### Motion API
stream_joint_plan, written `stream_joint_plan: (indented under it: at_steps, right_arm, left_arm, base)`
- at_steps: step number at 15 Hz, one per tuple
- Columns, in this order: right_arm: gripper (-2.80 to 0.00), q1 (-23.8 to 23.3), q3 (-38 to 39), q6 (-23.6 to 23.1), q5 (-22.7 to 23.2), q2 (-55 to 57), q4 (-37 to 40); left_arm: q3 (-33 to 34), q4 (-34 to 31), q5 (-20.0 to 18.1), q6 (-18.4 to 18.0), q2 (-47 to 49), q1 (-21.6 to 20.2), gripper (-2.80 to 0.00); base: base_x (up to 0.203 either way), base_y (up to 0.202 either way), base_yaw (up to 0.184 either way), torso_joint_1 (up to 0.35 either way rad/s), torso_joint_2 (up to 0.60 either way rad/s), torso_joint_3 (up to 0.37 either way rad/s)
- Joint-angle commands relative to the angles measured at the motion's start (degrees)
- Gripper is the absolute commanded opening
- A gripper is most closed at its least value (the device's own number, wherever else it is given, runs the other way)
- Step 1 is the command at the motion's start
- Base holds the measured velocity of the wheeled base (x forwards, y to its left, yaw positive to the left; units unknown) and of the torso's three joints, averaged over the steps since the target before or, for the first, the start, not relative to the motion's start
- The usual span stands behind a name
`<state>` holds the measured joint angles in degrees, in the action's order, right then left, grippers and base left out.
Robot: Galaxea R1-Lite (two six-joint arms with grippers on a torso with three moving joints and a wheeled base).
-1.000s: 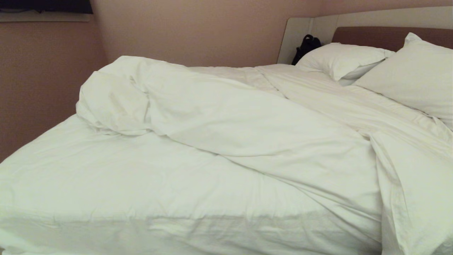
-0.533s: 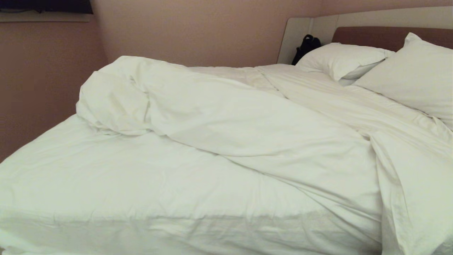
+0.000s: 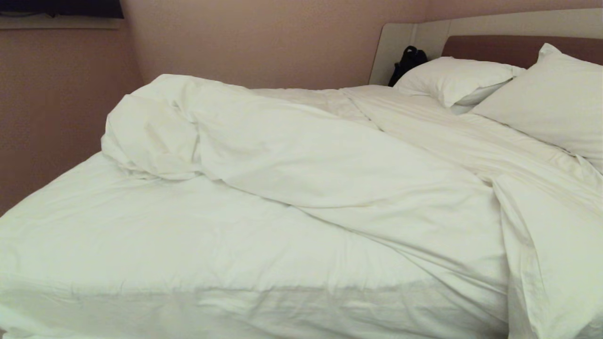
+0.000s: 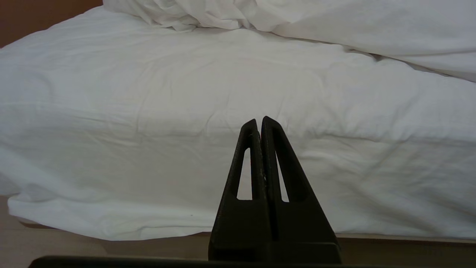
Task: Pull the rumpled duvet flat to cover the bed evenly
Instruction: Hold the folded corner of the quilt
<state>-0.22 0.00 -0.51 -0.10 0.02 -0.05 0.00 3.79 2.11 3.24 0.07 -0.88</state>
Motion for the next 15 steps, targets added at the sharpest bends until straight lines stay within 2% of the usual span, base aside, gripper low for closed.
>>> stream_joint_plan:
  at_steps: [1, 5, 7, 11, 15]
  right_arm:
    - [-2.8, 0.01, 0.0, -0.02, 0.01, -0.02, -0.04]
    - [-2.8, -0.04, 0.0, -0.02, 0.01, -0.02, -0.04]
    - [-2.8, -0.04, 0.0, -0.02, 0.01, -0.02, -0.04]
    - [-2.8, 0.02, 0.0, -0.02, 0.01, -0.02, -0.04]
    - [-2.8, -0.04, 0.0, -0.02, 0.01, -0.02, -0.04]
  left_arm:
    - [0.0, -0.01, 0.44, -0.51, 0.1, 0.0, -2.8]
    - [-0.29, -0.19, 0.42, -1.04, 0.07, -0.07, -2.8]
    - [-6.46, -1.62, 0.06, -0.81, 1.6, -0.06, -2.8]
    - [-15.53, -3.47, -1.21, 3.69, 16.52, -0.02, -2.8]
    - [-20.2, 3.59, -4.38, 9.31, 37.52, -0.01, -2.8]
  base:
    - [0.0, 0.0, 0.0, 0.0, 0.0, 0.0]
    - [0.0, 0.0, 0.0, 0.0, 0.0, 0.0]
    - [0.0, 0.0, 0.0, 0.0, 0.0, 0.0]
    - [0.0, 0.0, 0.0, 0.0, 0.0, 0.0]
    - [0.0, 0.0, 0.0, 0.0, 0.0, 0.0]
